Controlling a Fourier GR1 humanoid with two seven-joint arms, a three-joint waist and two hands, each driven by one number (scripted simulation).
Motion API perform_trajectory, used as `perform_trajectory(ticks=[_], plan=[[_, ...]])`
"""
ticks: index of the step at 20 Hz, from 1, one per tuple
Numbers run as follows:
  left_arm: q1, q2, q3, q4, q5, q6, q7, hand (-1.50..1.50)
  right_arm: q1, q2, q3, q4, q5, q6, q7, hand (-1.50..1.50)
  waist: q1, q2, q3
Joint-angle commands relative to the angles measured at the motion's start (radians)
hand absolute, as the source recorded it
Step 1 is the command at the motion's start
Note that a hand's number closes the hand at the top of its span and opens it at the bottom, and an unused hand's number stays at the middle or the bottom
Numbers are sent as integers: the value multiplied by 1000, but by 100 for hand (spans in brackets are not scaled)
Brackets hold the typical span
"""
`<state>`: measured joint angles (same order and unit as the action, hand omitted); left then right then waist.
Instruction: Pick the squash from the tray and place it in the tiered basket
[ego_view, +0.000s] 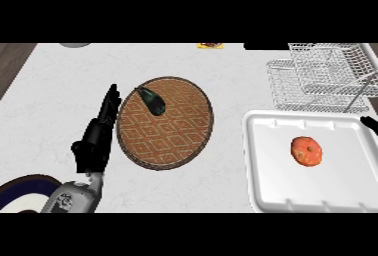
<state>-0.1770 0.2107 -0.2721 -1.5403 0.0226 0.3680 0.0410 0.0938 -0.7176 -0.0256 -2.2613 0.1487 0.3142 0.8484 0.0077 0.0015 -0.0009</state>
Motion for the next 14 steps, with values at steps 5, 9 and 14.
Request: perform_trajectory(ticks=[5, 9, 14], plan=[[-8, -35, 25, -11, -40, -14, 12, 0, -85, 14, -54, 57, -50, 158, 114, -150, -7, -2, 1], [14, -13, 74, -21, -13, -68, 25, 0, 37, 104, 64, -18, 156, 123, 85, -150, -10, -2, 1], [-4, -56, 84, 80, -53, -69, -53, 0, -19, 131, 76, 88, 251, 144, 32, -150, -10, -1, 1]])
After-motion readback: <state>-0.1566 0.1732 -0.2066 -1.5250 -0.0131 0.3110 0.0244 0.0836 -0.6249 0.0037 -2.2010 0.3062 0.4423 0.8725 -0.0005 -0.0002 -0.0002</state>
